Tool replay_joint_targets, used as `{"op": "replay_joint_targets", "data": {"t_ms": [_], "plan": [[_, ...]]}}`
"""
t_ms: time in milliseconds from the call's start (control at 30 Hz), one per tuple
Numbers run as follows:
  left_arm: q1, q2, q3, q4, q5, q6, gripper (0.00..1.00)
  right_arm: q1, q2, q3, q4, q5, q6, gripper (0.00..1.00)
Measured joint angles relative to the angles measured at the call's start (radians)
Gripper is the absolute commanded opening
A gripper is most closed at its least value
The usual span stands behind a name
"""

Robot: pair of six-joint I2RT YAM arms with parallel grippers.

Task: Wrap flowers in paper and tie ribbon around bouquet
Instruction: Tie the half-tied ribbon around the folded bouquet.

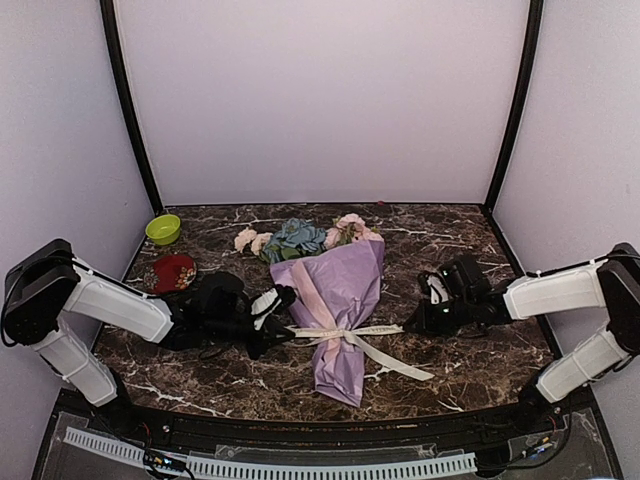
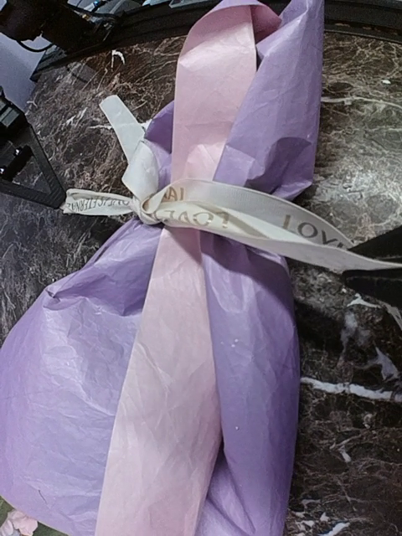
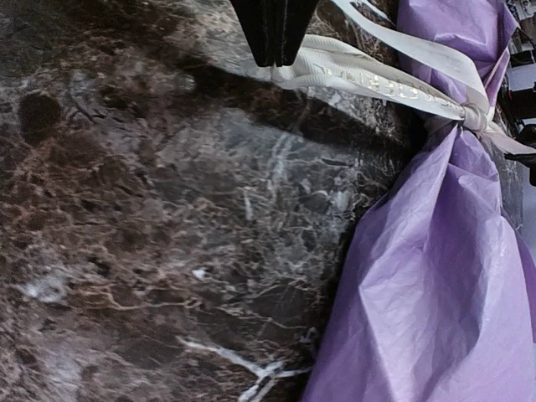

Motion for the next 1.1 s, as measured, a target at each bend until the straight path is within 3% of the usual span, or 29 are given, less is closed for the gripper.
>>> {"op": "replay_joint_targets", "data": {"t_ms": [267,533,567,800,900,1000,1100], "plan": [[0.008,0.0,-0.008,0.013,0.01,-0.028,0.0,-0.122,-0.043,-0.083,0.081,-0.077,0.043,0.0],[0.029,0.0,-0.02,0.038,0.068,-0.037,0.0,-0.15,-0.041,-0.116,0.132,-0.153,0.043,0.0],[0.034,0.001,-0.026,0.045,0.082,-0.04,0.0,-0.147,-0.038,-0.109,0.126,-0.161,0.032,0.04],[0.052,0.044,-0.031,0.047,0.113,-0.055,0.0,-0.099,-0.027,-0.018,0.095,-0.146,-0.014,0.64],[0.053,0.05,-0.031,0.047,0.122,-0.058,0.0,-0.077,-0.015,0.012,0.088,-0.125,-0.029,0.84],[0.053,0.05,-0.029,0.045,0.129,-0.058,0.0,-0.05,0.046,0.047,0.097,-0.129,-0.041,0.87],[0.053,0.05,-0.029,0.042,0.131,-0.058,0.0,-0.019,0.128,0.088,0.079,-0.126,-0.065,0.83]]}}
